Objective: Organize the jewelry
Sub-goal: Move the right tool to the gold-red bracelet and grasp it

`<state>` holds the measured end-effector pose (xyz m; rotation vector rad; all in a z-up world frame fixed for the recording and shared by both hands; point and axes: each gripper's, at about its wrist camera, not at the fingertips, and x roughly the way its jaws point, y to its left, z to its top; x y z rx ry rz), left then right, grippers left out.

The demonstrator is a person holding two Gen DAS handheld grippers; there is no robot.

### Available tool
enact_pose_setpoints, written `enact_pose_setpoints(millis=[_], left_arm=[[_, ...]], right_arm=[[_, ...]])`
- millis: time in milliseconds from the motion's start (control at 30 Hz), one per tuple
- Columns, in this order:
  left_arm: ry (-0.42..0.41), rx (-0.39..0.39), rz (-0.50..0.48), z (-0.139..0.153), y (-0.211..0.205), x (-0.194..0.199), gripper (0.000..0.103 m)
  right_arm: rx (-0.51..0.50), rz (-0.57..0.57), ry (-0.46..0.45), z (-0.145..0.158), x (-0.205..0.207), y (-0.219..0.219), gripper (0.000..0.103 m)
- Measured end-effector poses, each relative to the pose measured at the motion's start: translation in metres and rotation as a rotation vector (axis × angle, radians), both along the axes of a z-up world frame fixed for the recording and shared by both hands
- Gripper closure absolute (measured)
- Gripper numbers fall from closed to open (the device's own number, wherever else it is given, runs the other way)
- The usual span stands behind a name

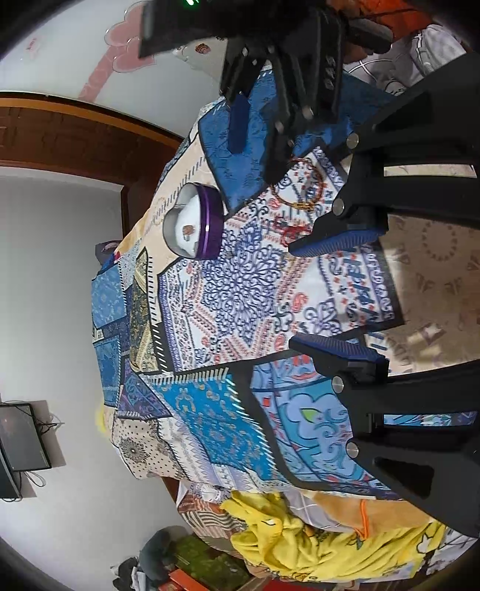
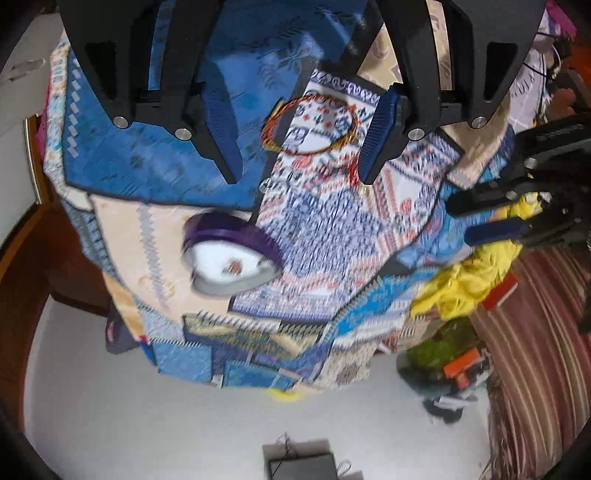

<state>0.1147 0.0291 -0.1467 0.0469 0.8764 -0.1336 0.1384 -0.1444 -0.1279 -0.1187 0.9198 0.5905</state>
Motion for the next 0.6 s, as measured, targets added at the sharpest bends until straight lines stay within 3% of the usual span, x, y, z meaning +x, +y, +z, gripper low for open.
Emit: enact_pose_setpoints(millis=[200, 400, 600], left_arm=[[0.024, -0.038, 0.016, -0.009, 0.006, -0.006, 0.060], [0.042, -0.059, 0.013, -0.016, 0.003, -0.007, 0.060], [0.049, -0.058, -0.001, -0.020, -0.006, -0.005, 0.060]], right_arm=[[-0.064, 0.044, 0.042, -0.022, -0.004, 0.013, 0.042], [-0.129, 0.098, -0.004, -0.028, -0.013, 0.017, 0.036], [-0.109, 0.101, -0.026, -0.032, -0.013, 0.010, 0.036]])
